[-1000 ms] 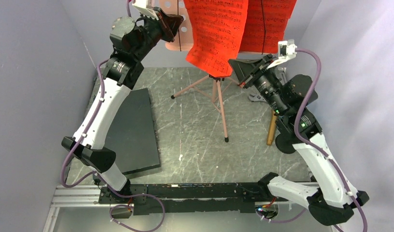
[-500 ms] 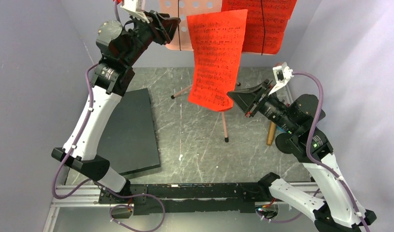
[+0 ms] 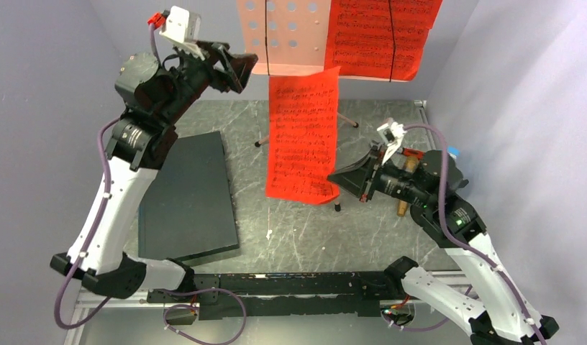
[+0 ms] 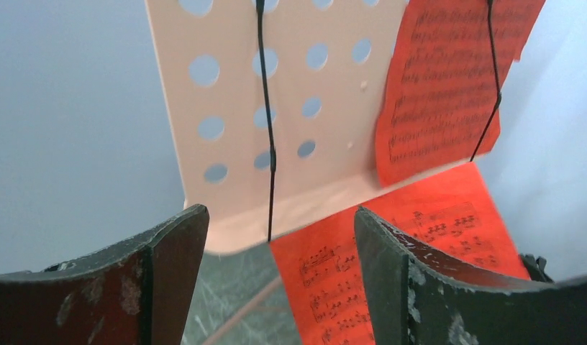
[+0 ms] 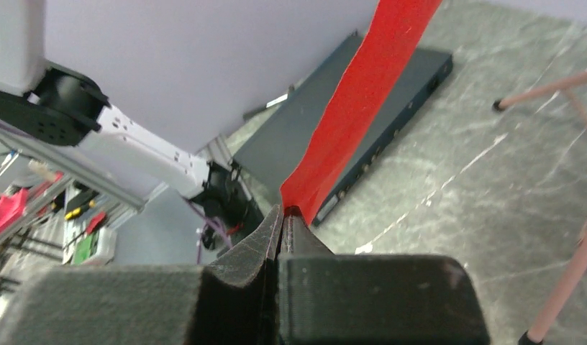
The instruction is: Pack up the instrument practice props
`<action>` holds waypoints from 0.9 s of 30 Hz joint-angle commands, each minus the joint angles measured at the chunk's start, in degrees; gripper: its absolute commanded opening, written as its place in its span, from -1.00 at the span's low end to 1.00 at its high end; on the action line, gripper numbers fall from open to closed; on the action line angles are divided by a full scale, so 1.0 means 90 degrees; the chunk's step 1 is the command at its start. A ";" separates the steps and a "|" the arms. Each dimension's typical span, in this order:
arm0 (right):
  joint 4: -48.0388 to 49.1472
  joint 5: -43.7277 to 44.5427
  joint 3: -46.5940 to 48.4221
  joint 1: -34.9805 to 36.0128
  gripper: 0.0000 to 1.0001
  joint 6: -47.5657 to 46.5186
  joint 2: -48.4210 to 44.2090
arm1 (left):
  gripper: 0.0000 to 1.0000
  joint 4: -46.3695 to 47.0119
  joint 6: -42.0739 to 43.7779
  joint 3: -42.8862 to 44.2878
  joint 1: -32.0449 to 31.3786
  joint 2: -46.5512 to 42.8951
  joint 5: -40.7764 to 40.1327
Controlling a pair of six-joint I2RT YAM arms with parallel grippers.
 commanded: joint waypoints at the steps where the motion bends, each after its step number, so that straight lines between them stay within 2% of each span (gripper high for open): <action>1: -0.0089 -0.0682 -0.0543 0.0014 -1.00 0.0336 0.0074 | 0.60 -0.0580 0.0265 -0.0602 -0.0029 -0.0779 -0.0272; 13: 0.0578 -0.0928 -0.2332 0.0018 -1.00 0.0863 0.0199 | 0.65 -0.1598 0.0511 -0.2832 -0.0024 -0.2653 -0.1455; 21: 0.1521 -0.0960 -0.3546 0.0064 -1.00 0.1375 0.0839 | 0.62 -0.1956 -0.0093 -0.4126 -0.0030 -0.2851 -0.1478; 27: 0.1262 -0.0667 -0.3894 0.0117 -1.00 0.1202 0.1516 | 0.63 -0.1756 -0.0138 -0.4614 -0.0028 -0.2798 -0.1370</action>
